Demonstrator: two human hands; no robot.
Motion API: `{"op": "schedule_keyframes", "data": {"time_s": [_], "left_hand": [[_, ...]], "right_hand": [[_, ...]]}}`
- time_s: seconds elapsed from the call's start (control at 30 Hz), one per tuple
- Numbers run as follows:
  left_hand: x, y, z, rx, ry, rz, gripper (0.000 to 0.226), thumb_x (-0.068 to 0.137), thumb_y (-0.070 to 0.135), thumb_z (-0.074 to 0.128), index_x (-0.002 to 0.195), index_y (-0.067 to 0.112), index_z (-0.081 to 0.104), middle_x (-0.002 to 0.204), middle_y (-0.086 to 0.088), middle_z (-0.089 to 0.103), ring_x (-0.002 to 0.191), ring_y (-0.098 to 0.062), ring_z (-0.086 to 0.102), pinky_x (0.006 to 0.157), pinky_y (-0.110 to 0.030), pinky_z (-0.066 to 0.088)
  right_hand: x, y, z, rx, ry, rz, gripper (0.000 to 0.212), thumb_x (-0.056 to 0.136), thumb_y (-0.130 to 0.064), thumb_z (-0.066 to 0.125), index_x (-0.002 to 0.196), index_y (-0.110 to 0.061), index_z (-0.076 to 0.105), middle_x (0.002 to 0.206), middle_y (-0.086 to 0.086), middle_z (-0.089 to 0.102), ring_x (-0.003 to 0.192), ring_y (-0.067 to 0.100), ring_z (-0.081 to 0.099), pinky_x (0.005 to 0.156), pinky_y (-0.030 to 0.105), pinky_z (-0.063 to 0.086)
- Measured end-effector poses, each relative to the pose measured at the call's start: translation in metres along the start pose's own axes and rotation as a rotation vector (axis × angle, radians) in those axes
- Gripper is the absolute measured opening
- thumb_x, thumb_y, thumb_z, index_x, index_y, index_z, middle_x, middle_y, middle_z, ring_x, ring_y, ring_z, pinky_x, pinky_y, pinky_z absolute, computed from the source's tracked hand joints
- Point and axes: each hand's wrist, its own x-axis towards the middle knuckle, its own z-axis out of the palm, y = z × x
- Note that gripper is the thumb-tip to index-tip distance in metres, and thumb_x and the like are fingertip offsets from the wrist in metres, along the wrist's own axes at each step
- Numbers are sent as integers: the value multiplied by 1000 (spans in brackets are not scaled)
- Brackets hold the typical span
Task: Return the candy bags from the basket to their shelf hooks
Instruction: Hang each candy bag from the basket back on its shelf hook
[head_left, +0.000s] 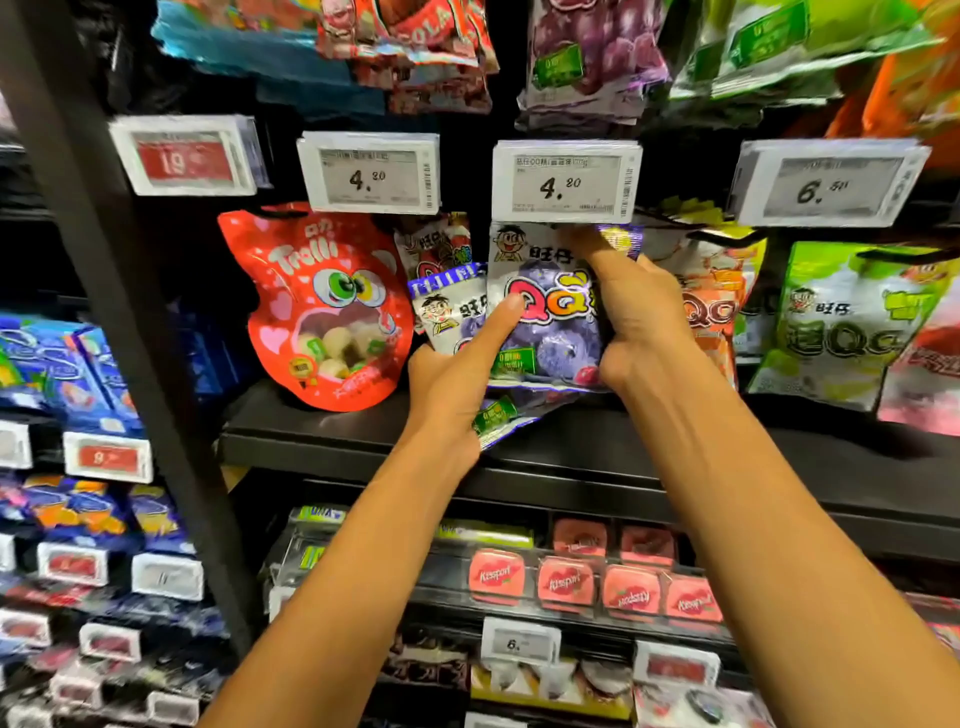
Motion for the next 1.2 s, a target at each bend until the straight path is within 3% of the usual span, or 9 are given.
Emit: {"op": "schedule_keyframes", "data": {"time_s": [0.17,0.23,0.43,0.57,0.7,0.87,1.07,1.2], "left_hand": [[2,2,3,59,14,-69,19,70,30,86,83,19,77,89,-6,78,84,-26,75,74,-52,60],[0,2,3,65,16,-88,20,72,31,85,85,19,76,88,-5,78,83,-24,75,75,-48,61],[-3,2,1,25,-2,-118,26,77,25,82,98,13,74,92,-7,78,82,-21,75,63,-35,62],[-2,0,-1,23,-6,-124,17,78,24,81,91,15,74,84,-4,78,74,-17,75,55,-27,58],[-2,-4,-2,46,9,-128,29,75,27,83,99,13,74,92,-6,78,82,-20,75,66,-35,62],[0,-5,-1,53,30,-106,25,74,28,84,93,16,74,89,-5,78,82,-21,75,70,-41,62],[0,-4,-1,50,35,-120,28,74,29,84,96,14,74,86,-5,78,76,-20,76,60,-35,61],[0,-3,1,75,49,-134,31,72,30,85,98,15,74,91,-6,78,85,-24,75,76,-47,61]], "right_hand": [[1,-8,7,-65,87,-12,13,73,-9,82,78,-12,71,90,18,75,79,33,73,72,57,59],[1,-9,9,-75,89,-21,13,72,-9,83,78,-11,72,89,18,75,82,34,73,73,56,59],[-2,-10,6,-64,83,29,15,73,-10,83,73,-10,68,60,9,72,49,21,68,45,34,57],[-4,-6,2,-76,82,20,12,75,-9,82,76,-10,69,64,10,73,52,23,70,47,35,57],[-6,-5,1,-73,64,29,12,76,-10,81,80,-10,69,67,10,74,56,24,72,49,36,59],[-6,-6,2,-70,71,41,12,76,-10,80,82,-8,69,67,11,74,53,24,70,51,38,60],[-1,-6,5,-58,109,49,12,76,-4,76,73,-9,65,65,12,72,52,25,66,59,46,61],[6,-7,6,-61,144,36,16,77,-1,73,69,-11,63,64,12,69,50,23,64,57,41,60]]}}
